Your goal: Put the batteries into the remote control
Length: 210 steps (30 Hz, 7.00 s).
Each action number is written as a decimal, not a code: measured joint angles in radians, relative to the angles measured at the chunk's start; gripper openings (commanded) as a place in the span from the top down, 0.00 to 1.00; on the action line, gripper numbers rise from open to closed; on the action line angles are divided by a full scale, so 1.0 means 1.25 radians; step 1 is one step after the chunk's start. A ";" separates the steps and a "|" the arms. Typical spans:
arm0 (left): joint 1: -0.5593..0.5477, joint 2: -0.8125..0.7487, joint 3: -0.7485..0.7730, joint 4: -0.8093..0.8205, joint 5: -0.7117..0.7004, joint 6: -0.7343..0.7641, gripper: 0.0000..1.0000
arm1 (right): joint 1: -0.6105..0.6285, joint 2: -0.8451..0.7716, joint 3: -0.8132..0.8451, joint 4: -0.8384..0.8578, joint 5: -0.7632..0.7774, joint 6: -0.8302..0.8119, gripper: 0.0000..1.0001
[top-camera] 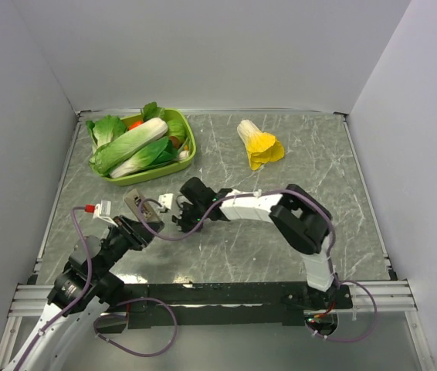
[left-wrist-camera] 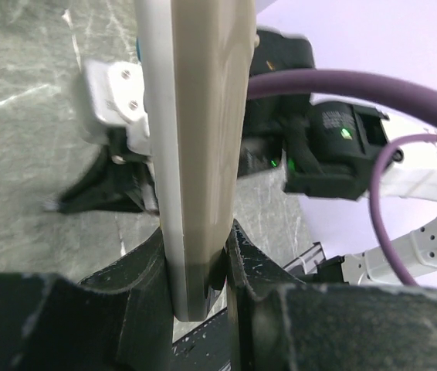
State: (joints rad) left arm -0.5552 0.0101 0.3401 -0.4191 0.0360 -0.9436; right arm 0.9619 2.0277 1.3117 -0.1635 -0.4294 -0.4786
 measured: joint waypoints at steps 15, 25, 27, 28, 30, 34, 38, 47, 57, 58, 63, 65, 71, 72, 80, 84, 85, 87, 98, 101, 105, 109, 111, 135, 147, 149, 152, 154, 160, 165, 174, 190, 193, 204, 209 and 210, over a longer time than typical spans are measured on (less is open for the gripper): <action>0.000 0.000 -0.126 0.154 0.084 -0.002 0.99 | -0.034 -0.307 -0.352 -0.046 0.259 0.417 0.87; 0.000 0.000 -0.148 0.209 0.113 -0.003 0.99 | -0.031 -0.331 -0.362 -0.093 0.284 0.538 0.51; 0.000 0.000 -0.148 0.209 0.114 -0.003 0.99 | -0.031 -0.321 -0.341 -0.127 0.286 0.538 0.51; 0.000 0.000 -0.148 0.209 0.115 -0.003 0.99 | -0.031 -0.307 -0.321 -0.153 0.289 0.538 0.51; 0.000 0.000 -0.148 0.209 0.115 -0.003 0.99 | -0.030 -0.287 -0.292 -0.187 0.293 0.538 0.51; 0.000 0.000 -0.148 0.204 0.114 -0.002 0.99 | -0.026 -0.254 -0.244 -0.241 0.301 0.536 0.52; 0.000 0.000 -0.148 0.201 0.114 -0.002 0.99 | -0.024 -0.219 -0.198 -0.290 0.306 0.528 0.53; 0.000 0.000 -0.148 0.196 0.114 -0.002 0.99 | -0.023 -0.166 -0.128 -0.355 0.335 0.516 0.58; 0.000 0.000 -0.148 0.186 0.114 -0.002 0.99 | -0.012 -0.131 -0.081 -0.390 0.370 0.509 0.61; 0.000 0.000 -0.148 0.185 0.114 -0.002 0.99 | -0.010 -0.128 -0.078 -0.391 0.371 0.508 0.61; 0.000 0.000 -0.148 0.178 0.114 -0.003 0.99 | -0.001 -0.106 -0.046 -0.401 0.383 0.500 0.66; 0.000 0.000 -0.148 0.175 0.114 -0.003 0.98 | 0.002 -0.098 -0.035 -0.402 0.387 0.498 0.70; 0.000 0.000 -0.148 0.175 0.114 -0.003 0.99 | 0.010 -0.087 -0.020 -0.402 0.397 0.495 0.80; 0.000 0.000 -0.148 0.175 0.114 -0.003 0.99 | 0.010 -0.087 -0.020 -0.402 0.399 0.495 0.81; 0.000 0.000 -0.158 0.206 0.125 -0.016 0.99 | 0.012 -0.109 -0.048 -0.377 0.408 0.495 1.00; 0.000 0.000 -0.187 0.247 0.145 -0.023 0.99 | 0.012 -0.156 -0.094 -0.353 0.419 0.495 1.00; 0.000 0.000 -0.196 0.256 0.150 -0.028 0.99 | 0.012 -0.177 -0.108 -0.351 0.421 0.495 1.00; 0.000 0.000 -0.215 0.282 0.161 -0.036 0.98 | 0.012 -0.232 -0.127 -0.347 0.423 0.496 1.00; 0.000 0.035 -0.241 0.492 0.221 -0.072 0.99 | 0.043 -0.663 -0.148 -0.126 0.435 0.508 1.00; 0.000 0.081 -0.241 0.562 0.234 -0.091 0.99 | 0.075 -0.718 -0.180 -0.021 0.430 0.502 1.00; 0.000 0.138 -0.241 0.643 0.250 -0.115 0.98 | 0.112 -0.736 -0.214 0.092 0.413 0.486 1.00; 0.000 0.172 -0.241 0.696 0.260 -0.134 0.98 | 0.140 -0.725 -0.231 0.185 0.392 0.472 1.00; 0.000 0.180 -0.241 0.710 0.262 -0.140 0.98 | 0.150 -0.712 -0.232 0.222 0.387 0.466 1.00; 0.000 0.158 -0.241 0.688 0.265 -0.143 0.98 | 0.173 -0.522 -0.184 0.371 0.352 0.446 1.00; 0.000 0.144 -0.241 0.678 0.259 -0.144 0.98 | 0.173 -0.496 -0.180 0.374 0.368 0.447 1.00; 0.000 0.139 -0.241 0.678 0.259 -0.145 0.98 | 0.174 -0.495 -0.180 0.375 0.374 0.448 1.00; 0.000 0.135 -0.241 0.677 0.258 -0.150 0.98 | 0.175 -0.494 -0.180 0.378 0.380 0.447 1.00; 0.000 0.135 -0.241 0.677 0.258 -0.150 0.98 | 0.176 -0.491 -0.180 0.381 0.386 0.446 0.97; 0.000 0.136 -0.242 0.650 0.251 -0.150 0.98 | 0.184 -0.468 -0.168 0.364 0.398 0.439 0.81; 0.000 0.136 -0.243 0.635 0.252 -0.150 0.99 | 0.191 -0.455 -0.158 0.337 0.416 0.432 0.73; 0.000 0.136 -0.243 0.633 0.251 -0.150 0.98 | 0.204 -0.456 -0.149 0.288 0.427 0.436 0.62; 0.000 0.142 -0.243 0.630 0.252 -0.159 0.98 | 0.208 -0.460 -0.104 0.196 0.475 0.407 0.69; 0.001 0.142 -0.243 0.629 0.251 -0.160 0.98 | 0.208 -0.451 -0.094 0.188 0.490 0.405 0.69; 0.001 0.147 -0.243 0.614 0.248 -0.179 0.98 | 0.206 -0.439 -0.086 0.165 0.518 0.406 0.60; 0.001 0.157 -0.243 0.600 0.243 -0.177 0.98 | 0.204 -0.439 -0.047 0.095 0.501 0.422 0.47; 0.001 0.159 -0.243 0.591 0.240 -0.175 0.98 | 0.203 -0.439 -0.032 0.074 0.499 0.431 0.46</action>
State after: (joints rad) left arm -0.5541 0.2092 0.0364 0.3191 0.3355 -1.1629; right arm 1.2156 1.4784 1.2713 -0.0704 0.1940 0.0597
